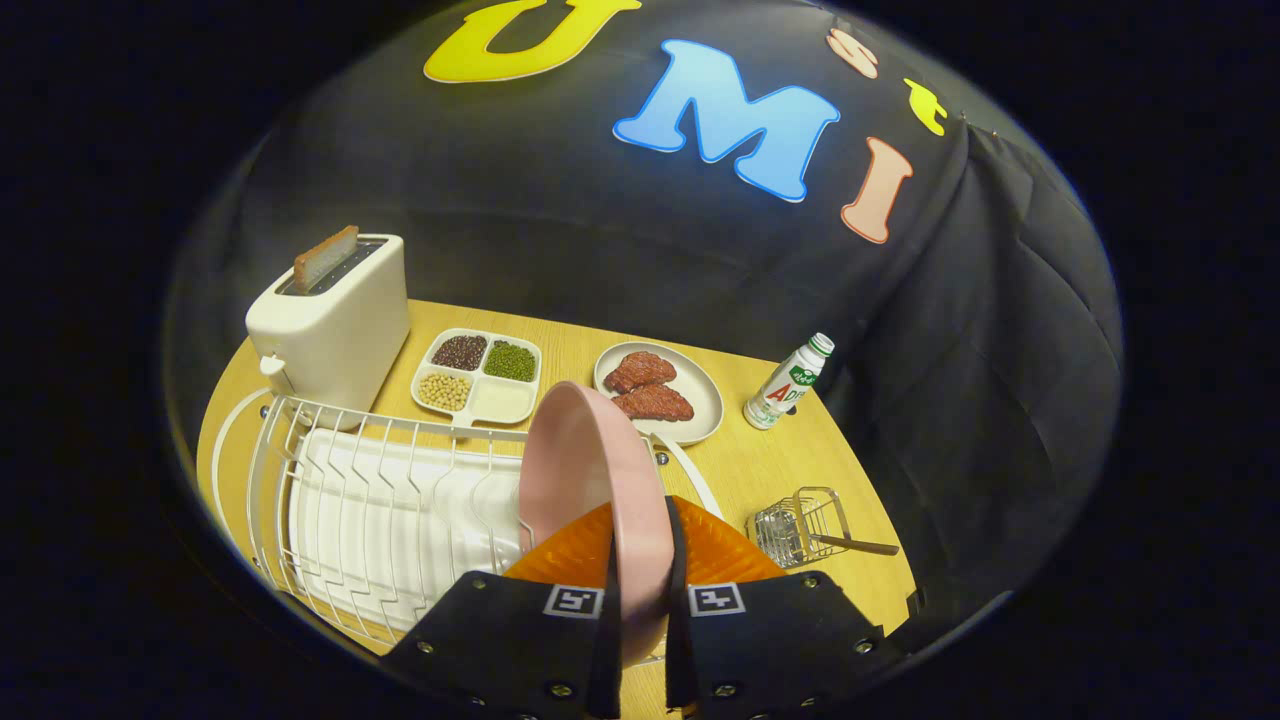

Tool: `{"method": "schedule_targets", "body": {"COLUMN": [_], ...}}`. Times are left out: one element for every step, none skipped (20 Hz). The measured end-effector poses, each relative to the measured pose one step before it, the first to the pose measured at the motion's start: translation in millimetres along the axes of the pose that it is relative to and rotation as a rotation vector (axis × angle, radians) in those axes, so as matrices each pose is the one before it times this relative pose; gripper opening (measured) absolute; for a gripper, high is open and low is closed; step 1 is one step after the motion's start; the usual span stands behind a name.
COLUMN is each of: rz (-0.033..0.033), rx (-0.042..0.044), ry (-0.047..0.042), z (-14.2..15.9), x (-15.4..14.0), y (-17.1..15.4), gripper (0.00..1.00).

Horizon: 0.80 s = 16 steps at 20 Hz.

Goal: Take the plate from the dish rack, then take the spoon from the basket and place it into the plate.

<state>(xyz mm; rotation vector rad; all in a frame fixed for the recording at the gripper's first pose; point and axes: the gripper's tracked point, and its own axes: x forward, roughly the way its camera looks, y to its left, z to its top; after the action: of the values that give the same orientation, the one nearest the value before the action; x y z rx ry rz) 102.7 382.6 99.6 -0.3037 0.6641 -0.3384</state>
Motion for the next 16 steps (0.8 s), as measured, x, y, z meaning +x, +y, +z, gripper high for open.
{"method": "schedule_targets", "body": {"rz": [-0.01478,-0.01604,-0.0156,-0.00419,0.00062,0.00534,0.00683,0.00031,0.00225,0.00008,-0.00488,-0.00478,-0.00137,0.00373,0.01019,0.01033], "rx": [-0.01766,-0.01259,-0.00945,-0.00076,0.00383,0.01097,0.01374,0.0086,0.01179,0.02007,0.01638,0.01592,0.01589,0.01837,0.01838,0.01563], "ry": [-0.01471,-0.01574,-0.01724,-0.01844,-0.01177,-0.01259,-0.01342,-0.01569,-0.01677,-0.01589,-0.01403,-0.01763,-0.01529,-0.01627,-0.01524,-0.01301], "z": [6.4,4.96,5.62,4.5,3.52,3.01,4.73,3.83,5.01,5.16,5.25,5.03,5.38,4.46,4.58,4.67], "x": [-2.53,-2.41,-1.86,-1.33,-2.15,-2.44,-3.14,-2.06,-3.63,-3.82,-2.81,-3.64,-3.24,-3.71,-3.66,-2.62], "y": [-3.22,-2.96,-4.64,-4.31,-4.79,-6.74,-7.66,-9.9,-10.83,-11.15,-12.64,-14.28,-13.35,-11.76,-10.98,-11.87], "gripper": [0.17,0.17,0.17,0.17,0.17,0.17,0.17,0.17,0.16,0.17,0.17,0.17,0.17,0.17,0.16,0.17]}}
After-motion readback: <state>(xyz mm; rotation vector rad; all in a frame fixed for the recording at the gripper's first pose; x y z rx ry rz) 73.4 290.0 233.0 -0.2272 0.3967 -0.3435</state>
